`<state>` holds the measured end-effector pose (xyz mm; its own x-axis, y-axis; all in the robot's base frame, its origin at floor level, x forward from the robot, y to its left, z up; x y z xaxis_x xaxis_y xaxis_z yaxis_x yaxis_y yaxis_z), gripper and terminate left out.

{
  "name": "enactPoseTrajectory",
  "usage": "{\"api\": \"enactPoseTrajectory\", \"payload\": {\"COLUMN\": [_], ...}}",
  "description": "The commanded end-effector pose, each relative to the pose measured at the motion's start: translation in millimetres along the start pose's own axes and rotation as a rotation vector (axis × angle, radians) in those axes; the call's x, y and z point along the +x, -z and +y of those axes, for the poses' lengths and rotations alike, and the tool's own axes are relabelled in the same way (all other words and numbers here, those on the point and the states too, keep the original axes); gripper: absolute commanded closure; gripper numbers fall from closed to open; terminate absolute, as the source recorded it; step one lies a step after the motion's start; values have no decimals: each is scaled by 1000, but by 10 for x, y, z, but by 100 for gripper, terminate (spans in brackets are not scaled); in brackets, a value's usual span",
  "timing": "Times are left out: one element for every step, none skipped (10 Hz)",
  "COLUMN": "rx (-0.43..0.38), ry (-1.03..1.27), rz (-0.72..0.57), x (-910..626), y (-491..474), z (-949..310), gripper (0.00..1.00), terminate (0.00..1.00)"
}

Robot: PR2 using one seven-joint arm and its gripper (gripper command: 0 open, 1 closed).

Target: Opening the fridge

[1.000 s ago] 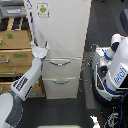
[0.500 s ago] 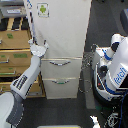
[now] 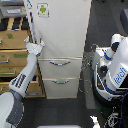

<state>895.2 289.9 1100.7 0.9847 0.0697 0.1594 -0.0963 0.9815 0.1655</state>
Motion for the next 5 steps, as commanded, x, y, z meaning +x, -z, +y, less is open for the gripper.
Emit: {"api": "enactPoseTrajectory", "payload": {"rx": [-39,-56,-81,-96,-145], "ry": [-18,-17,-3,14,36], "rz": [16,14,26,30,47], "x": [321,386,395,387,331], "y": [156,143,168,174,193], "z": [16,-24,-68,-93,-121], "gripper": [0,0,0,0,100], "terminate": [0,0,0,0,0]}}
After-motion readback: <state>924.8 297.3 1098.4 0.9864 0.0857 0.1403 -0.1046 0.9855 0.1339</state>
